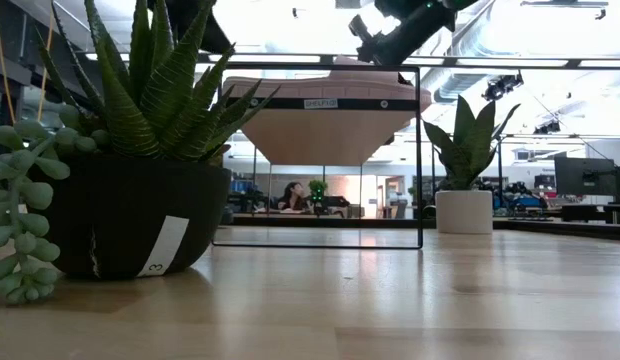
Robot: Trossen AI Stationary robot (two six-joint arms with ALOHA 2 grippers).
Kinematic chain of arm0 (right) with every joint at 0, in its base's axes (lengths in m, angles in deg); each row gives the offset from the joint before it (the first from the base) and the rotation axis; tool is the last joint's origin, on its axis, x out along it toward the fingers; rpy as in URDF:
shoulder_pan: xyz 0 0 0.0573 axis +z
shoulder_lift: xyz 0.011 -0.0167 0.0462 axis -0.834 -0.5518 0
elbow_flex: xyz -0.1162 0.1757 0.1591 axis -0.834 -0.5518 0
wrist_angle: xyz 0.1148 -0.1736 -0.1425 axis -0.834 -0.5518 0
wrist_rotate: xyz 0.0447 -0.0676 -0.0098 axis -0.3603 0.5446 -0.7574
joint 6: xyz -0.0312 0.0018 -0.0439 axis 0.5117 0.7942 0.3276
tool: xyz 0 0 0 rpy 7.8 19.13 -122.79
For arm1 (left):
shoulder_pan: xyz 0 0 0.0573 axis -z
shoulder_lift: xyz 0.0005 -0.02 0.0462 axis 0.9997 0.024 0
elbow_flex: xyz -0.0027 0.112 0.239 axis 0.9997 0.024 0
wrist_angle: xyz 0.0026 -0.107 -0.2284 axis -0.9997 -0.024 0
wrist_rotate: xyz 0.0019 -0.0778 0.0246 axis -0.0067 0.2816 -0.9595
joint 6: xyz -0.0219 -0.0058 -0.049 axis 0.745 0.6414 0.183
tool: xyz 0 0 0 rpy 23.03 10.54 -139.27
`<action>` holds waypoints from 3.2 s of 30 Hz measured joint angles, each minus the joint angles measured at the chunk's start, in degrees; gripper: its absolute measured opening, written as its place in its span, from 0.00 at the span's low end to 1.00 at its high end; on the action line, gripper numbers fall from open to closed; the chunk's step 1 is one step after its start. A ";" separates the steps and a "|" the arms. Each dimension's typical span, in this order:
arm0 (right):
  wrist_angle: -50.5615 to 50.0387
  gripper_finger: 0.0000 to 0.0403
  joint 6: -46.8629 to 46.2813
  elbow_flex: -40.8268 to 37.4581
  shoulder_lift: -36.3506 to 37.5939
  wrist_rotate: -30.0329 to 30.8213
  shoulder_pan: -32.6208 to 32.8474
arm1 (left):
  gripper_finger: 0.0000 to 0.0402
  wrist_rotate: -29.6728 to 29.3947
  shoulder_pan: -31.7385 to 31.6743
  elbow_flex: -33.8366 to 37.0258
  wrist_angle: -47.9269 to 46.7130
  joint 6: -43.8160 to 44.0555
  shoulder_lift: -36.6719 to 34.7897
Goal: Pick and place slides into the shelf
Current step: Put the bottom black slide on the shelf
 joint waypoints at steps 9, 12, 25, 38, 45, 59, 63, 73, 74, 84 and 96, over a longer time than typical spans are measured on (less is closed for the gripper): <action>-0.39 0.01 11.11 0.00 -0.09 -3.42 -3.37 | 0.01 10.52 -13.89 0.00 7.89 0.66 8.06; -1.72 0.01 13.95 0.00 -0.09 -2.78 -4.85 | 0.01 10.75 -16.92 0.00 10.90 1.98 10.19; -8.04 0.00 19.95 0.00 -0.33 -2.72 -11.60 | 0.01 12.24 -20.83 -0.02 18.08 1.64 16.13; -5.67 0.00 17.91 0.00 -5.04 -1.80 -8.42 | 0.01 9.97 -20.86 -0.02 17.70 1.44 17.47; -5.41 0.00 17.93 0.00 -5.21 -0.96 -9.19 | 0.01 8.36 -21.32 -0.02 17.80 0.73 18.22; -6.36 0.00 17.93 0.00 -7.44 -0.41 -8.76 | 0.01 11.33 -24.29 -0.02 20.02 -0.70 19.37; -7.03 0.00 18.14 0.00 -7.44 -0.38 -8.79 | 0.01 13.60 -25.43 -0.02 20.23 -1.01 21.01; -7.88 0.00 17.91 0.00 -7.44 -0.38 -8.74 | 0.01 17.45 -25.27 -0.04 20.97 -2.68 25.13; -7.99 0.00 17.91 0.00 -7.44 -0.24 -8.72 | 0.01 17.59 -25.27 -0.04 21.03 -2.83 25.43; -8.30 0.00 17.88 0.00 -7.44 0.56 -8.76 | 0.01 17.34 -25.27 -0.04 22.58 -3.29 26.80; -8.29 0.00 17.90 0.00 -7.44 0.92 -8.77 | 0.00 16.56 -25.27 -0.04 23.80 -3.28 26.80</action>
